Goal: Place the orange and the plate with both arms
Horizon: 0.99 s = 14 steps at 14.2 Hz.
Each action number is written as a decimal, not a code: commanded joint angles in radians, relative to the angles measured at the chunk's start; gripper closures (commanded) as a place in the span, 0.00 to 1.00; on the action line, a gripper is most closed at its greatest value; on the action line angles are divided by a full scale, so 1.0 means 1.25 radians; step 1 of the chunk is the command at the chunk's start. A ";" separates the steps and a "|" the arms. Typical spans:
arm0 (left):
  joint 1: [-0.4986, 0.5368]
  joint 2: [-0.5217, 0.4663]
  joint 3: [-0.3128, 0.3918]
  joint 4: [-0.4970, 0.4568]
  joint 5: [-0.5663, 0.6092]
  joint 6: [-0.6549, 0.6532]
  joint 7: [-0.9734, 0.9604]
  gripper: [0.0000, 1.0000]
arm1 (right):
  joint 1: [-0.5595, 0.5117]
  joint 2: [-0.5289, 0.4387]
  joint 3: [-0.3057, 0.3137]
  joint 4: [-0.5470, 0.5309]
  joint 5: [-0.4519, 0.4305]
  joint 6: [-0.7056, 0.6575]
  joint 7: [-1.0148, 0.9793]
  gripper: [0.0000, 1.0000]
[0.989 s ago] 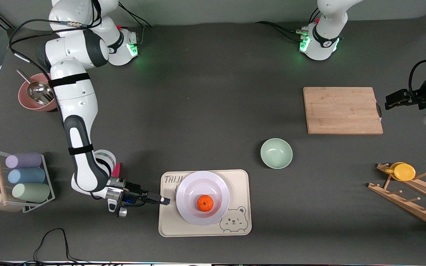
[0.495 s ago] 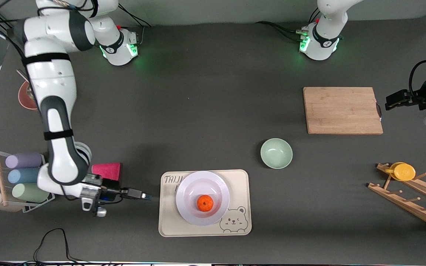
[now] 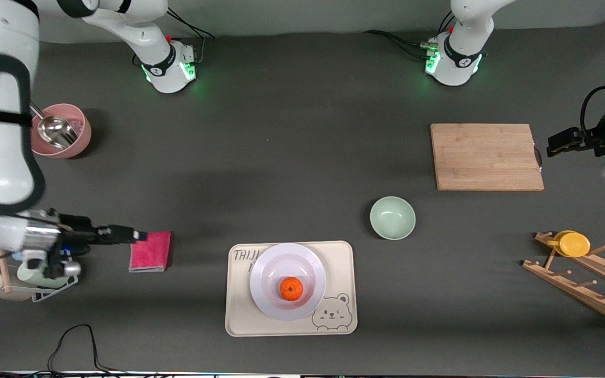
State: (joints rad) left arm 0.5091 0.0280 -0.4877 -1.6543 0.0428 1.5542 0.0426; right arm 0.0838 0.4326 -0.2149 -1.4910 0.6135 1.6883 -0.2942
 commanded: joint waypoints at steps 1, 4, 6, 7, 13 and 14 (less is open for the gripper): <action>0.006 -0.021 -0.001 -0.015 0.000 0.012 0.016 0.00 | -0.009 -0.104 0.000 -0.041 -0.141 -0.062 0.032 0.32; 0.006 -0.036 -0.003 -0.012 -0.013 0.013 0.016 0.00 | -0.001 -0.132 -0.040 0.003 -0.229 -0.149 0.030 0.00; 0.006 -0.047 -0.004 -0.012 -0.028 0.019 0.016 0.00 | 0.000 -0.172 -0.039 0.009 -0.305 -0.168 0.049 0.00; 0.005 -0.059 -0.003 -0.012 -0.049 0.024 0.017 0.00 | 0.002 -0.195 -0.033 0.007 -0.342 -0.169 0.076 0.00; 0.005 -0.089 -0.003 -0.007 -0.078 0.044 0.021 0.00 | -0.012 -0.271 0.068 -0.005 -0.464 -0.175 0.213 0.00; 0.004 -0.089 -0.003 -0.004 -0.077 0.044 0.028 0.00 | -0.015 -0.272 0.069 -0.010 -0.465 -0.164 0.213 0.00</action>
State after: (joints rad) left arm 0.5086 -0.0549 -0.4929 -1.6510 -0.0365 1.5968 0.0454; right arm 0.0745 0.1067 -0.1423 -1.4856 0.0654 1.4955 -0.0649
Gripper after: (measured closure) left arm 0.000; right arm 0.000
